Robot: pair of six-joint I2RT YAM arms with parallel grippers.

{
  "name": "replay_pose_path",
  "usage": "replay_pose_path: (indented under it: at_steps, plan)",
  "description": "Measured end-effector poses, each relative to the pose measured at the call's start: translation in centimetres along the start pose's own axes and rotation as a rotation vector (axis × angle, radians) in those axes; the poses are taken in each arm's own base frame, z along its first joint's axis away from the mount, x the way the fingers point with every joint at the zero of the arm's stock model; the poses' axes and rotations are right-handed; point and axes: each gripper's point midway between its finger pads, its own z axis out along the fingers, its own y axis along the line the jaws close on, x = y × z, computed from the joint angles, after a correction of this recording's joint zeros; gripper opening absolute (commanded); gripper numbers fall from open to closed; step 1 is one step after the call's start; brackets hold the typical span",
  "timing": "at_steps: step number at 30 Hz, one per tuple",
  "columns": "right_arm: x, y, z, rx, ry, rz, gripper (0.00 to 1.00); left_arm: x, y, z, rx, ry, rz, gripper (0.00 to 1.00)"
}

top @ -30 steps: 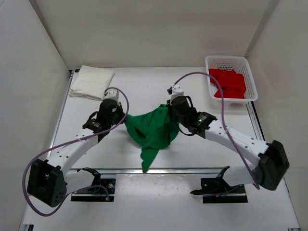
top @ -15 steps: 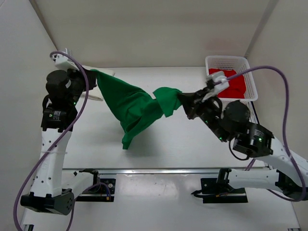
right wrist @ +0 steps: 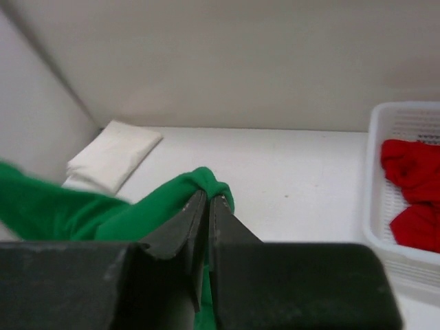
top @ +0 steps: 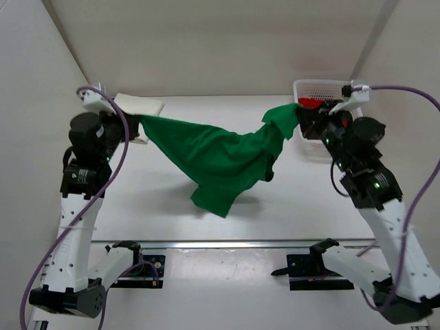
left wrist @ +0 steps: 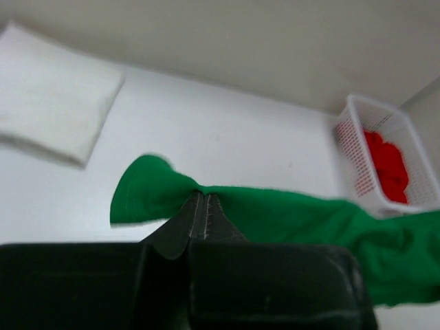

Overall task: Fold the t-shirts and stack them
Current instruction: Flatten out the tshirt

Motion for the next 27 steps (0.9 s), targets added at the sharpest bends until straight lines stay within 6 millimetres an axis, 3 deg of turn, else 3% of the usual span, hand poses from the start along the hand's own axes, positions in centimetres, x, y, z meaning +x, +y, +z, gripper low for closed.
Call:
replay_pose_path:
  at_steps: [3,5,8,11,14,17,19,20,22,24,27]
  plan:
    - [1.9,-4.0,4.9,0.026,0.056,0.073,0.00,6.6,2.8,0.1,-0.044,0.086,-0.024,0.00]
    - [4.9,-6.6,9.0,0.060,0.143,0.109,0.00,11.9,4.8,0.1,-0.082,0.177,-0.045,0.00]
    - [9.9,-8.6,16.4,0.068,0.315,0.145,0.03,18.9,6.6,0.0,-0.124,0.305,-0.065,0.04]
    - [14.7,-10.7,24.3,0.080,0.447,0.165,0.29,24.1,7.2,-0.9,-0.134,0.395,-0.062,0.20]
    - [17.6,-12.2,27.7,0.111,0.522,0.149,0.40,26.6,7.6,-1.7,-0.134,0.421,-0.052,0.27]
    - [18.5,-12.1,26.4,0.141,0.576,0.118,0.35,26.4,8.2,-1.7,-0.149,0.383,-0.072,0.28]
    - [18.6,-10.3,23.5,0.131,0.566,0.101,0.22,25.7,8.3,-1.5,-0.152,0.345,-0.092,0.29]
    - [18.9,-9.3,21.8,0.120,0.568,0.096,0.19,25.5,8.3,-1.3,-0.152,0.333,-0.096,0.29]
    - [20.5,-5.9,16.1,0.064,0.569,0.088,0.08,25.3,8.2,-1.2,-0.142,0.314,-0.103,0.33]
    - [23.1,-2.4,10.2,-0.018,0.593,0.084,0.07,25.6,8.2,-1.2,-0.139,0.312,-0.109,0.40]
    - [27.7,0.0,4.9,-0.088,0.652,0.079,0.11,26.0,8.3,-1.2,-0.137,0.314,-0.114,0.49]
